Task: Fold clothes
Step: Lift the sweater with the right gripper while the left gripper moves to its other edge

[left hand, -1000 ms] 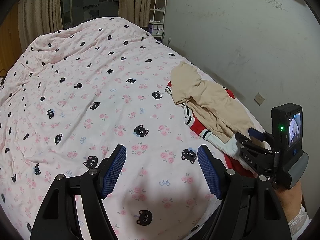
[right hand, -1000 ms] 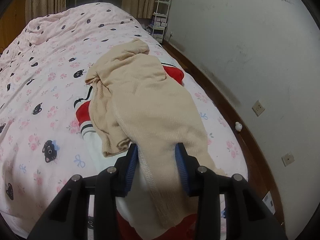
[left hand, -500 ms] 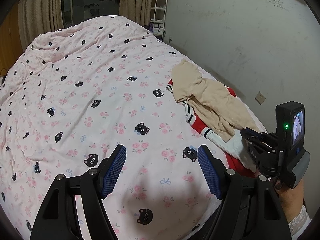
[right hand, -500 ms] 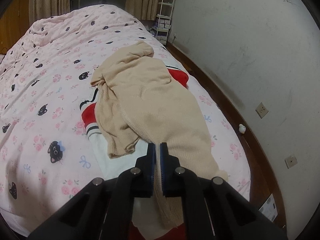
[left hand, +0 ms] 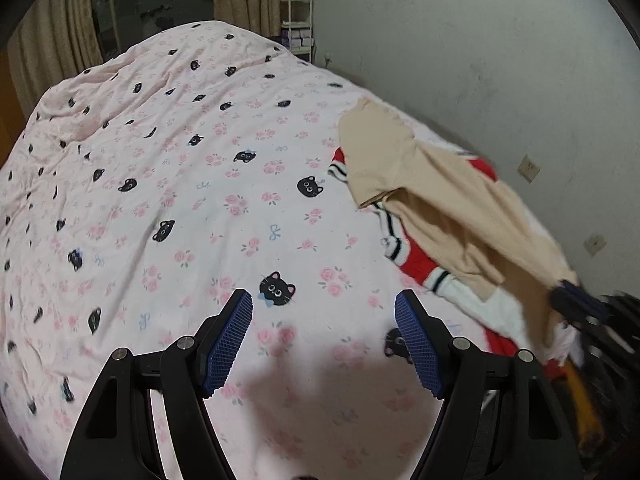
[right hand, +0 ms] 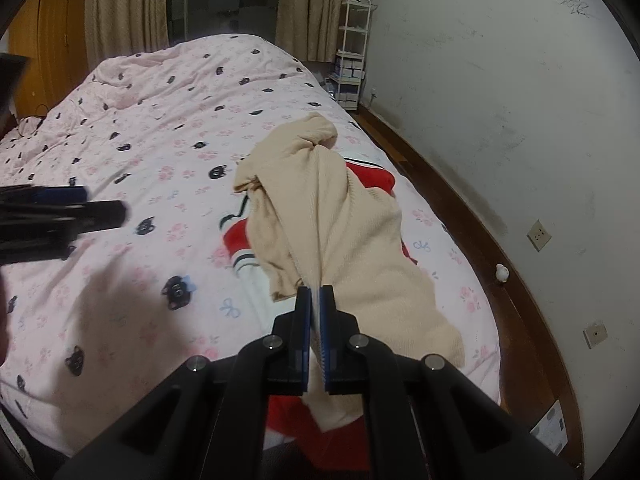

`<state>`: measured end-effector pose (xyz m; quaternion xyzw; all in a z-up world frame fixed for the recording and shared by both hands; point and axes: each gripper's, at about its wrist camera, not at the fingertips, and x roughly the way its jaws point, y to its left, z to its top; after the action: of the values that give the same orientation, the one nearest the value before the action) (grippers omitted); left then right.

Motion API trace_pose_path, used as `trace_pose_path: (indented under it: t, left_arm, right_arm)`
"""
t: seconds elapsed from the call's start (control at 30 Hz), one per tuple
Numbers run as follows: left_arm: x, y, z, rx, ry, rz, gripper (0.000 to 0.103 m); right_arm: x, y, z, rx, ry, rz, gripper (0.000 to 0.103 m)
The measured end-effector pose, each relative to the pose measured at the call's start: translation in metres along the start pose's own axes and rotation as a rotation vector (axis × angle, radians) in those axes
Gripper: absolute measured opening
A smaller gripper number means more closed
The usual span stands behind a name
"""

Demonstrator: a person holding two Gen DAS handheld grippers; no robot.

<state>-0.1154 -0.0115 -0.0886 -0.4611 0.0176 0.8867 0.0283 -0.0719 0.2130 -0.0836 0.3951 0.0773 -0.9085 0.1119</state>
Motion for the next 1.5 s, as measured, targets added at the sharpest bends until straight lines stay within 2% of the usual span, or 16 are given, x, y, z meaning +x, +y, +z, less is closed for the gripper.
trace_pose_path:
  t: [0.2, 0.4, 0.5, 0.53, 0.67, 0.83, 0.9, 0.93, 0.97, 1.03, 1.13, 1.23, 1.43, 1.5]
  left_arm:
    - [0.009, -0.005, 0.001, 0.01, 0.026, -0.047, 0.069]
    - [0.03, -0.036, 0.007, 0.148, 0.029, 0.027, 0.069]
    - [0.043, -0.047, 0.014, 0.18, 0.046, 0.029, 0.069]
    - [0.045, -0.048, 0.017, 0.184, 0.043, 0.035, 0.069]
    - [0.042, -0.041, 0.037, 0.141, 0.019, 0.029, 0.069]
    - [0.04, -0.022, 0.058, 0.093, 0.012, 0.029, 0.069]
    - [0.041, -0.019, 0.062, 0.093, 0.009, 0.034, 0.069]
    - [0.043, -0.019, 0.063, 0.093, 0.012, 0.035, 0.069]
    - [0.044, -0.019, 0.064, 0.093, 0.015, 0.036, 0.069]
    - [0.049, -0.018, 0.064, 0.093, 0.023, 0.036, 0.069]
    - [0.056, -0.017, 0.065, 0.086, 0.038, 0.03, 0.069]
    - [0.063, -0.015, 0.068, 0.071, 0.053, 0.014, 0.069]
    - [0.075, -0.011, 0.082, 0.078, 0.058, 0.004, 0.069]
    - [0.08, -0.009, 0.09, 0.079, 0.06, -0.009, 0.069]
  right_arm:
    - [-0.026, 0.019, -0.013, -0.04, 0.002, 0.082, 0.005]
    - [-0.045, 0.037, -0.024, -0.083, -0.006, 0.114, 0.005]
    - [-0.056, 0.038, -0.026, -0.085, -0.015, 0.126, 0.005]
    - [-0.059, 0.038, -0.026, -0.086, -0.017, 0.132, 0.001]
    - [-0.073, 0.042, -0.03, -0.099, -0.034, 0.145, 0.001]
    - [-0.065, 0.038, -0.031, -0.105, -0.039, 0.076, 0.002]
    - [-0.053, 0.028, -0.027, -0.086, -0.026, 0.058, 0.007]
    - [-0.047, 0.024, -0.025, -0.078, -0.022, 0.048, 0.018]
    - [-0.041, 0.021, -0.023, -0.071, -0.019, 0.039, 0.04]
    - [-0.03, 0.016, -0.019, -0.062, -0.013, 0.022, 0.065]
    - [-0.012, 0.012, -0.014, -0.046, -0.016, 0.016, 0.065]
    - [0.015, 0.013, -0.011, -0.031, 0.023, 0.013, 0.065]
    - [0.052, 0.03, -0.005, -0.041, 0.06, -0.007, 0.065]
    - [0.064, 0.039, -0.004, -0.064, 0.076, -0.016, 0.056]
